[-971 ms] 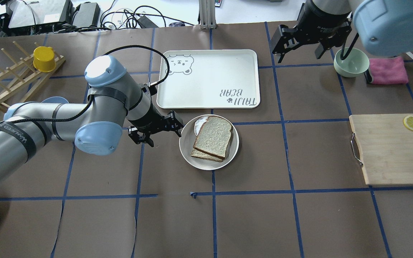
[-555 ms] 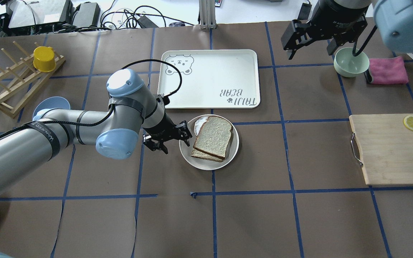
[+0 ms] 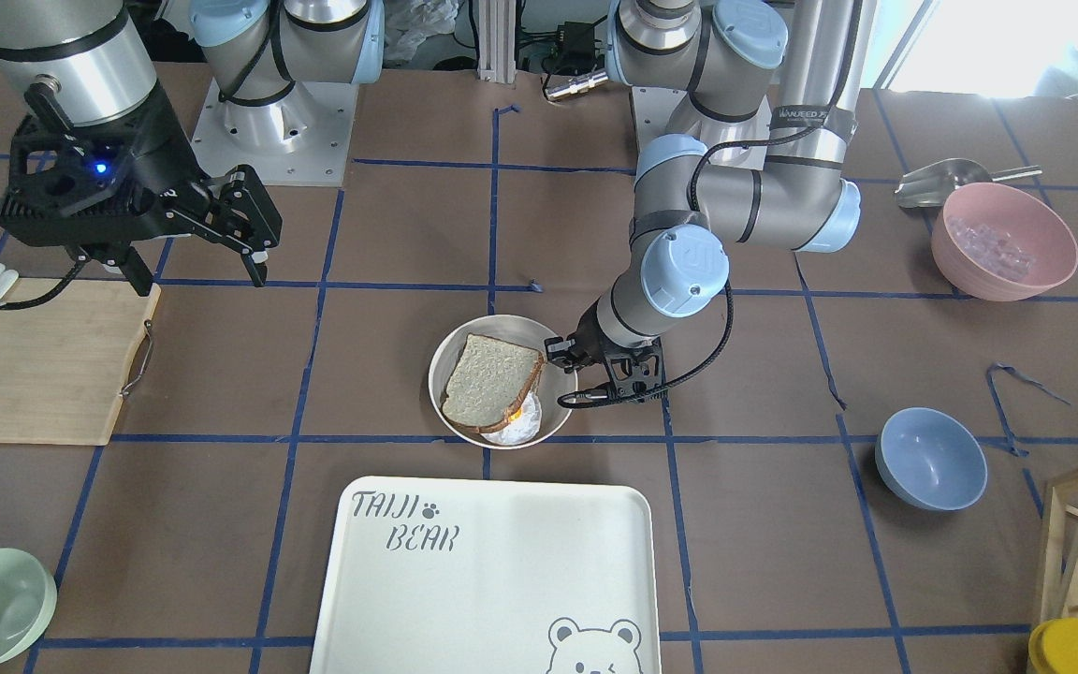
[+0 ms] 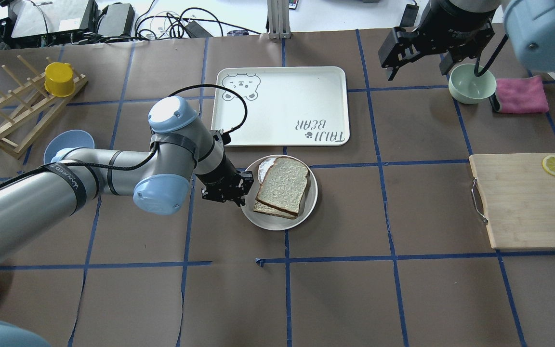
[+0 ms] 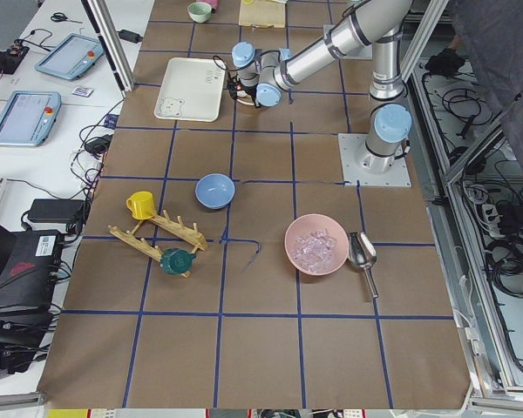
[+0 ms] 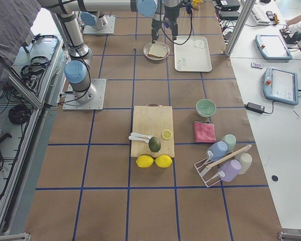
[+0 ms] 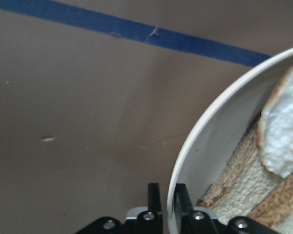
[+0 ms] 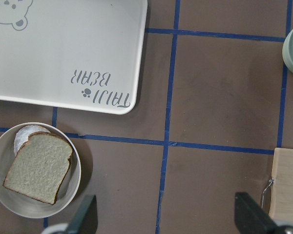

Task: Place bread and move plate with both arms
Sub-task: 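Grasp the white plate rim with the left gripper, then slide the plate with the left gripper onto the cream tray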

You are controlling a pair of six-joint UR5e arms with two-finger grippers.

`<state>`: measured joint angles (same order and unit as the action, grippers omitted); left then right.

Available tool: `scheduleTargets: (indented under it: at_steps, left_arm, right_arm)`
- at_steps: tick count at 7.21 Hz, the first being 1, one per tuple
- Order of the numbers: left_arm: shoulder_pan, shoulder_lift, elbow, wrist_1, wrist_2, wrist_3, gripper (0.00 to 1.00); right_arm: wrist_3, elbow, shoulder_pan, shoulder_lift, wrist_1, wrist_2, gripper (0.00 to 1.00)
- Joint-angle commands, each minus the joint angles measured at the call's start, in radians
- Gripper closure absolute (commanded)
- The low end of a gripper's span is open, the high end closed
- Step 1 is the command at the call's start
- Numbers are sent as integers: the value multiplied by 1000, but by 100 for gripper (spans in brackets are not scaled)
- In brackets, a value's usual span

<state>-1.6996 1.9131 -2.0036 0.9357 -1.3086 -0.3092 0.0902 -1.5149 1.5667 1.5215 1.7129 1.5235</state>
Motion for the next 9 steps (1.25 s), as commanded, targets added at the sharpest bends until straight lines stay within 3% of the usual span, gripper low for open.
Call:
scheduleTargets:
  at_steps: [1,3,5,9]
  left_arm:
    - [6,-25,5,-18,-1,45,100]
    - [47,-49,34,-61,46,35,100]
    - [72,-20,153,-48,62,33,100]
    - [83,217,450,-38,60,-49,100]
  right_arm:
    - [-1,-1,-2,-4,-1,-5,0]
    - [-1,-1,-4,-4,-1,-5,0]
    - [-1,-1,-4,-4,-1,-3,0]
    - [-3,-1,-7,-4,-1,-2,0]
